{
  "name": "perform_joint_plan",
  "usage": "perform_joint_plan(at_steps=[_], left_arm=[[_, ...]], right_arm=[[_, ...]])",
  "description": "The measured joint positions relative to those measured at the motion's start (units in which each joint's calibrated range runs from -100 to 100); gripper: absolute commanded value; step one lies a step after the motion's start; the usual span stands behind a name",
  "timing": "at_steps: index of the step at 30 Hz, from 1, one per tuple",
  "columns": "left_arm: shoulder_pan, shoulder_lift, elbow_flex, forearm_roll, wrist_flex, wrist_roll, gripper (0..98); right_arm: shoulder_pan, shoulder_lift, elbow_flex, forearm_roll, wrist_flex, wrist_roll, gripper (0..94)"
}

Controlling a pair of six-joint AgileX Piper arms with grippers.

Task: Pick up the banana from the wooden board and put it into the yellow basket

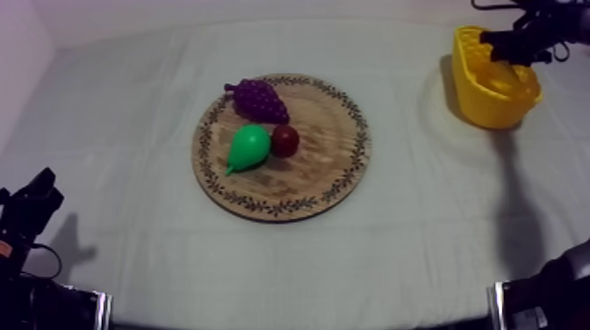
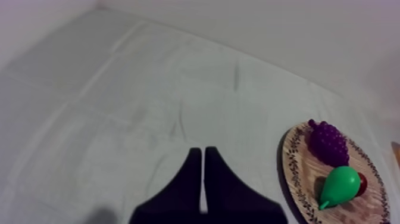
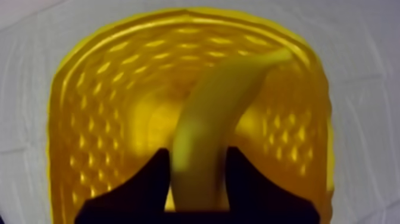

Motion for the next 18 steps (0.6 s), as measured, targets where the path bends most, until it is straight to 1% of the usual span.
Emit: perform_joint_plan(at_steps=[3, 5, 9, 11, 16, 18], left_arm=[[0.0, 0.0, 0.0, 0.0, 0.0, 0.0, 0.1], [0.0, 0.0, 0.0, 0.0, 0.0, 0.0, 0.1], [0.0, 0.0, 0.0, 0.0, 0.0, 0.0, 0.1], [0.0, 0.0, 0.0, 0.0, 0.0, 0.0, 0.1], [0.0, 0.0, 0.0, 0.0, 0.0, 0.0, 0.1], [0.0, 0.0, 0.0, 0.0, 0.0, 0.0, 0.1]], right_arm=[[-0.1, 0.0, 0.4, 1.1, -0.8, -1.4, 39.8], [-0.1, -0.3, 0.5, 1.6, -0.8, -2.0, 39.4], [-0.1, -1.5, 1.1, 2.5, -1.0, -3.5, 27.3], [0.0, -2.6, 1.8, 2.5, -1.2, -3.9, 21.5], [0.5, -6.8, 5.8, 3.2, -4.4, -4.4, 6.9], [0.9, -9.3, 8.3, 3.0, -5.7, -4.4, 3.7]])
